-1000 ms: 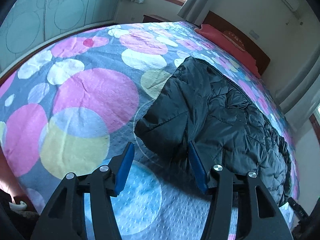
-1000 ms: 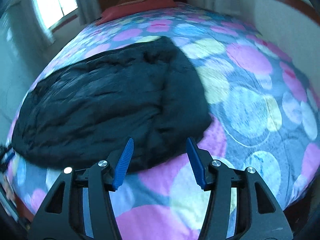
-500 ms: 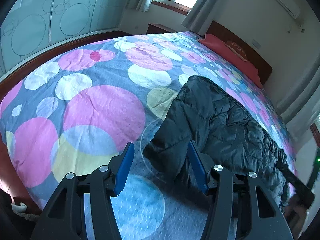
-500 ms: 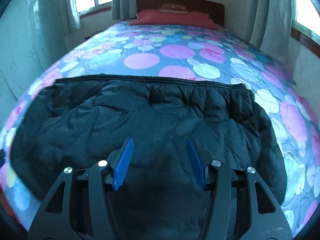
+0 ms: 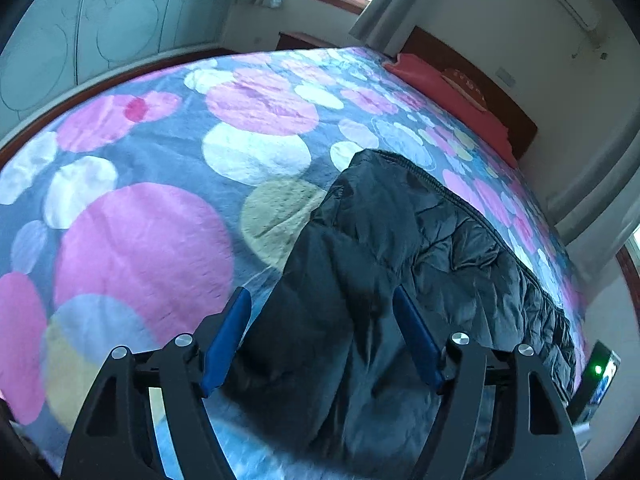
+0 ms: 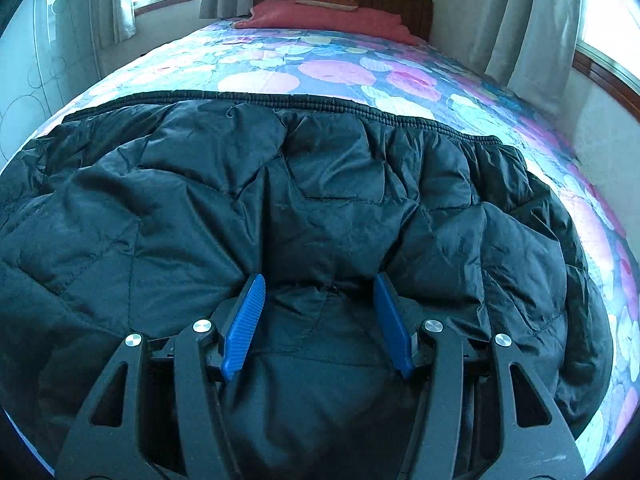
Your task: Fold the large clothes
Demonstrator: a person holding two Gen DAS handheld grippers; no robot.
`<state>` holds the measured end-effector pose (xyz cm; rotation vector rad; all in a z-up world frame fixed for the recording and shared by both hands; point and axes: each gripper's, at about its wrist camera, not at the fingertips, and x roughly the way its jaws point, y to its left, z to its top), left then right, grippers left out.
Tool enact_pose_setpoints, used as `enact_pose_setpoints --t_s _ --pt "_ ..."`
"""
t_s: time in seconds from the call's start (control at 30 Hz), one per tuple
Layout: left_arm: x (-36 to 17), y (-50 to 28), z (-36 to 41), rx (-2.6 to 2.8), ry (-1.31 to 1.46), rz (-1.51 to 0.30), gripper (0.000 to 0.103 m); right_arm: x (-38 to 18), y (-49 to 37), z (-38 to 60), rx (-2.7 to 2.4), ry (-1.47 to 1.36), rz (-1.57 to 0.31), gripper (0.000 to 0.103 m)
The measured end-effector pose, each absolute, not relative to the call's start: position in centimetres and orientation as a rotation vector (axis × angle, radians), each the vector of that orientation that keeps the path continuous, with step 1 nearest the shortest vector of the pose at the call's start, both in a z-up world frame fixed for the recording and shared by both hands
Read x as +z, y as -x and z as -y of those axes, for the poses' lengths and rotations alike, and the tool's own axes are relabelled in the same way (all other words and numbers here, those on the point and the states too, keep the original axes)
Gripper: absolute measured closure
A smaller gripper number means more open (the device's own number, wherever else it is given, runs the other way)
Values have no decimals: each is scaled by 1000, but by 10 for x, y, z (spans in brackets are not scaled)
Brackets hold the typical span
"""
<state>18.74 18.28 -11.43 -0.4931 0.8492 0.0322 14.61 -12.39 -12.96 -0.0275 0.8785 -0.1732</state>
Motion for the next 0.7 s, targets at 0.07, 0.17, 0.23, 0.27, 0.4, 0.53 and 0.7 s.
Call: enact_pose_setpoints --t_s 0.07,0.17,0.23,0.27,0.4,0.53,0.7 --pt "-119 -199 -184 8 522 -870 31 -130 -145 122 -173 26 -875 48" --pt "-130 -214 -183 -27 550 -915 28 -131 -143 123 -172 24 -870 48" --pt "-140 -224 -181 -68 560 -963 26 -131 -144 123 -172 23 -866 48" --pt "-146 -228 -180 -83 569 -989 26 -131 -144 123 -171 22 -865 48" --pt "-163 -241 -183 -127 603 -1037 24 -132 -143 123 -173 25 -865 47" --pt "-160 -243 -169 -128 498 -1031 41 -132 -143 121 -177 29 -861 47" --pt "-158 -236 -167 -152 528 -1009 68 -132 -143 122 -177 31 -861 47"
